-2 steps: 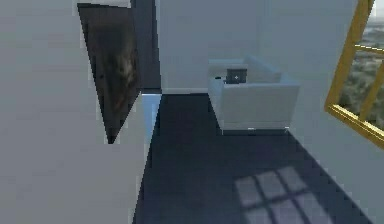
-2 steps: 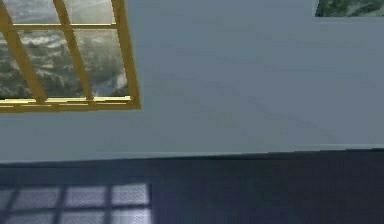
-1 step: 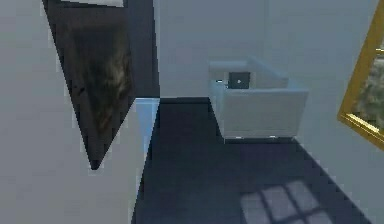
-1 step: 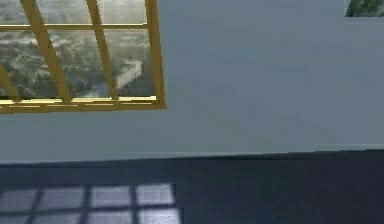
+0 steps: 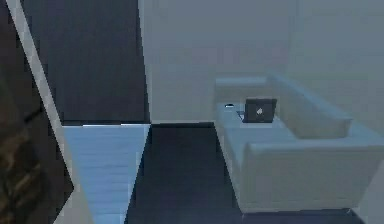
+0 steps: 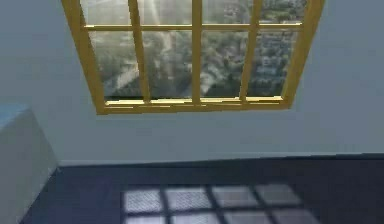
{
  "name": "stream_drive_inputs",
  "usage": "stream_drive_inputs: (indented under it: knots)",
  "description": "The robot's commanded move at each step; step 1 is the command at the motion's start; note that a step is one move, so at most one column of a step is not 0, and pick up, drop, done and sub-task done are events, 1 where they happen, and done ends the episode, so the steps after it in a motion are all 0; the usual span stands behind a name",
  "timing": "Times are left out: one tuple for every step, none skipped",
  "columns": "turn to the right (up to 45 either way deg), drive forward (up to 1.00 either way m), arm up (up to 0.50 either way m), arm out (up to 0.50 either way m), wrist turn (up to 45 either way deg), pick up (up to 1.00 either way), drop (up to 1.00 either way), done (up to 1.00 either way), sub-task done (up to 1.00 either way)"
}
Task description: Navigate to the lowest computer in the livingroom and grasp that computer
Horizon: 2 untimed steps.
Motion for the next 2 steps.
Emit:
stream_drive_inputs:
  knots:
    - [0.0,1.00,0.00,0.00,0.0,0.00,0.00,0.00,0.00]
    - [3.0,0.00,0.00,0.00,0.0,0.00,0.00,0.00,0.00]
